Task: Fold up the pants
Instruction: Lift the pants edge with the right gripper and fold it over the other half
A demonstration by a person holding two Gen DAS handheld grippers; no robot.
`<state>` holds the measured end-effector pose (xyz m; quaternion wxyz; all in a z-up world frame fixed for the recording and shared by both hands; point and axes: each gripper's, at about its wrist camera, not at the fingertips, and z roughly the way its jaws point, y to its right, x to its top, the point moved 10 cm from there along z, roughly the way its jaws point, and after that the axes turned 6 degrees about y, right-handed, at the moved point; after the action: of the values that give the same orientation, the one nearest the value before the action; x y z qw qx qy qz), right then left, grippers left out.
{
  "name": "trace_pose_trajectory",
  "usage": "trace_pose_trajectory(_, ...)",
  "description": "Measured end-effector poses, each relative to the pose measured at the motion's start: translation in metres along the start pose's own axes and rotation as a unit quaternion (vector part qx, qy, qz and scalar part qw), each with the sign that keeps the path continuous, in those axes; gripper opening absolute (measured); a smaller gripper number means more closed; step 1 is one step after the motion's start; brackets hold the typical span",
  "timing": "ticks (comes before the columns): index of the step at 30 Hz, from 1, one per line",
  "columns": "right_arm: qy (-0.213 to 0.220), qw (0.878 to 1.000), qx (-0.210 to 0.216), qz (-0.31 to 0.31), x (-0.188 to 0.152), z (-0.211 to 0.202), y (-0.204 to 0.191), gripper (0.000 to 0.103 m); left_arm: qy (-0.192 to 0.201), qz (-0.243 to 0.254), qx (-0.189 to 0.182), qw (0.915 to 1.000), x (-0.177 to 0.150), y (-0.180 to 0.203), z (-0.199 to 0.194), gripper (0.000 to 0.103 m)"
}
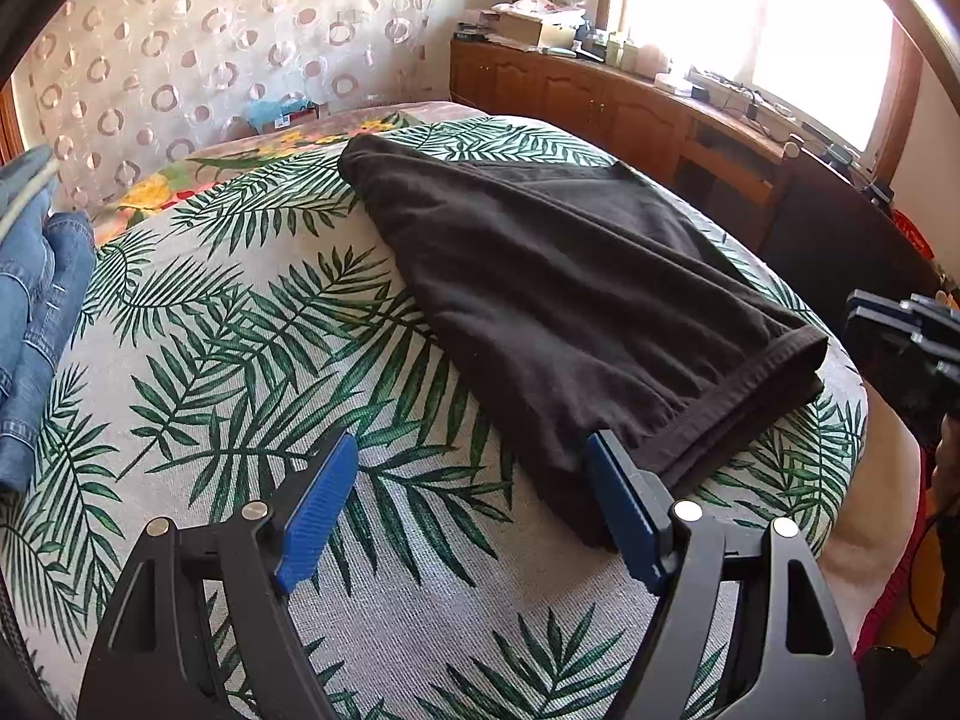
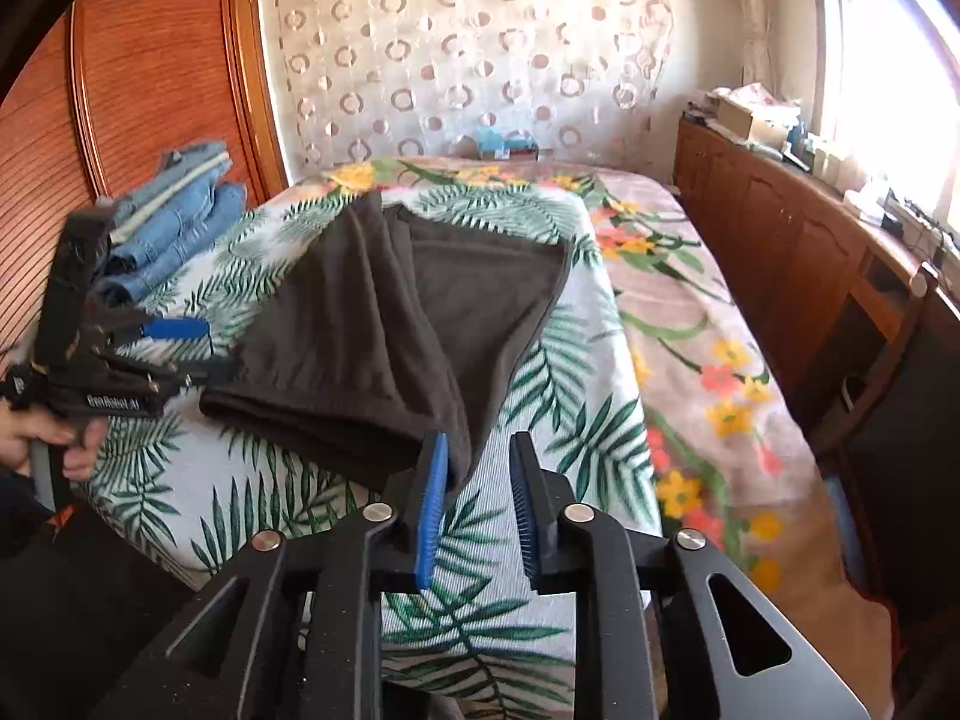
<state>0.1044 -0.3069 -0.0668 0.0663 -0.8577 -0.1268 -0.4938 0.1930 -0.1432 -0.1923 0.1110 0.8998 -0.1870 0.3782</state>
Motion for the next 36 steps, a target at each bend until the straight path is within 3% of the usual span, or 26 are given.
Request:
trace_pose_trajectory(6,0.028,0.999,0.012,-0.016,0.032,0.014,-0.013,0.023,0.007,-0.015,0.0,0.9999,-0.002,-0.005,0.003,0.079)
trace_pose_trajectory(11,0.028,0.999,0.039,-0.008,0.068,0.064,-0.033,0.023,0.019,-0.039,-0.003,0.9991,0.0,-0.012,-0.002,0.079)
trace_pose_trajectory(16,0.002,0.998,0.055,-0.004,0.089,0.121,-0.048,0.023,0.049,-0.076,-0.007,0.9959,0.005,-0.027,-0.012,0.079)
trace_pose_trajectory(25,-0.073,0.995,0.074,0.005,0.098,0.192,-0.055,0.023,0.046,-0.095,-0.013,0.9943,0.003,-0.031,-0.01,0.079)
trace_pose_trajectory(36,-0.093,0.992,0.073,-0.047,0.097,0.206,-0.078,0.027,0.033,-0.082,-0.009,0.996,-0.001,-0.027,-0.005,0.079)
